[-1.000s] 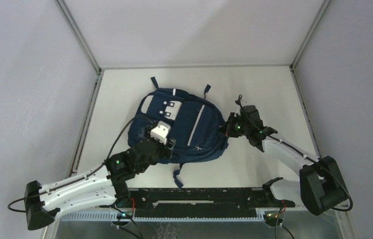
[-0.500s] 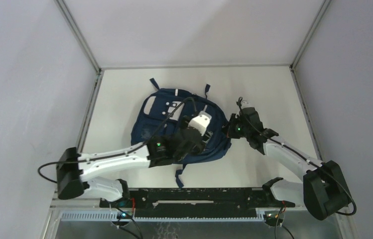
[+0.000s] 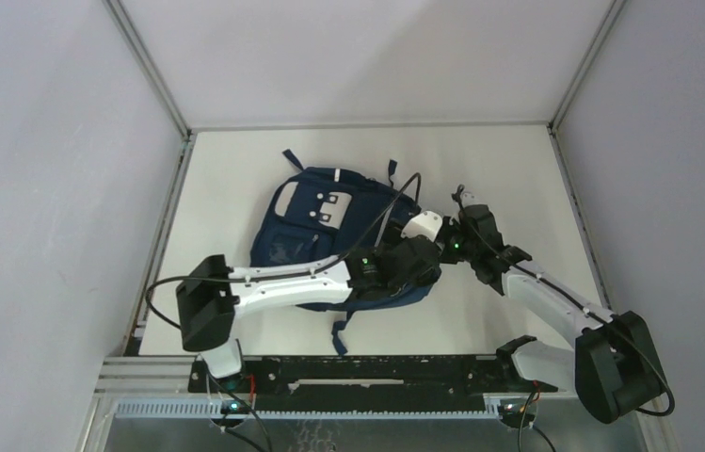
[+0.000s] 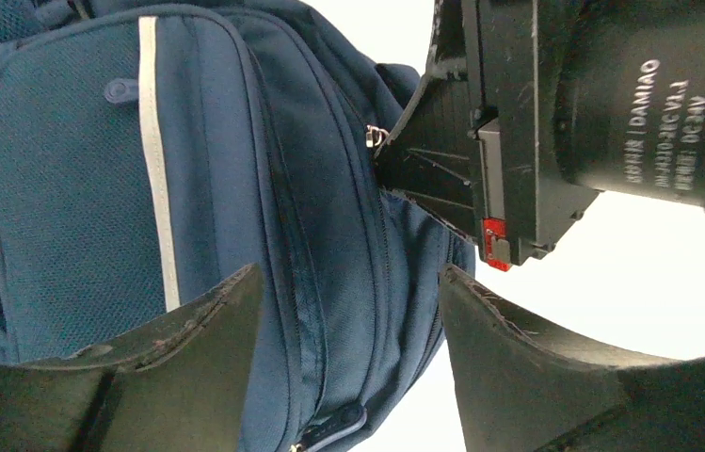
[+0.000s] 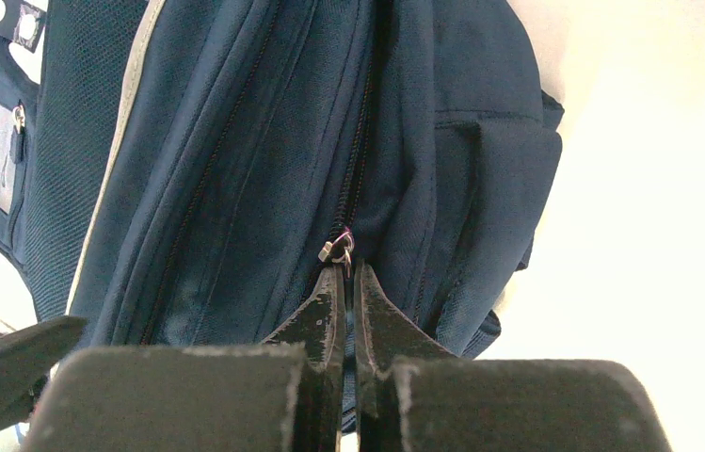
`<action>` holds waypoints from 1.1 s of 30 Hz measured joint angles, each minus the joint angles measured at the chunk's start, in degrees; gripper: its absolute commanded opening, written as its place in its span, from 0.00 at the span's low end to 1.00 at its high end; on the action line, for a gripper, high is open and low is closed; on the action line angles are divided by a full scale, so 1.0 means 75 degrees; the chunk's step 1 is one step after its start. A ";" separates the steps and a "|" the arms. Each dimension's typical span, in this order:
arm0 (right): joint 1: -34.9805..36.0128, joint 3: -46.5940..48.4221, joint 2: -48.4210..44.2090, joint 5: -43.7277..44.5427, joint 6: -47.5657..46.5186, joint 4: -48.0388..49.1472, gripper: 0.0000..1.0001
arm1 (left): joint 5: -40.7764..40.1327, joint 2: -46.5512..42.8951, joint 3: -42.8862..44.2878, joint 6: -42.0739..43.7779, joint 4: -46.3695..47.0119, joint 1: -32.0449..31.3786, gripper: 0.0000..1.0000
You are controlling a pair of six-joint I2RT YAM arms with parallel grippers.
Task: Pack the student bag
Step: Zip the student bag at the center of the board.
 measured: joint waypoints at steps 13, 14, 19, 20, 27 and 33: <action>-0.0055 -0.0006 -0.0009 -0.0047 0.0000 -0.0038 0.00 | -0.0638 0.0997 0.0393 -0.0044 -0.0224 -0.0152 0.42; -0.0055 -0.0006 -0.0009 -0.0047 -0.0003 -0.0041 0.00 | -0.0711 0.1067 0.0455 -0.0023 -0.0248 -0.0154 0.40; -0.0082 -0.0006 -0.0009 -0.0070 -0.0003 -0.0047 0.00 | -0.0956 0.1148 0.0554 0.0090 -0.0268 -0.0195 0.39; -0.0093 -0.0006 -0.0009 -0.0085 0.0000 -0.0047 0.00 | -0.1003 0.1148 0.0554 0.0102 -0.0268 -0.0213 0.42; -0.0111 -0.0006 -0.0009 -0.0119 -0.0003 -0.0050 0.00 | -0.1139 0.1151 0.0673 0.0245 -0.0262 -0.0507 0.39; -0.0137 -0.0006 -0.0009 -0.0157 0.0000 -0.0047 0.00 | -0.1198 0.1207 0.0970 0.0326 -0.0312 -0.0603 0.41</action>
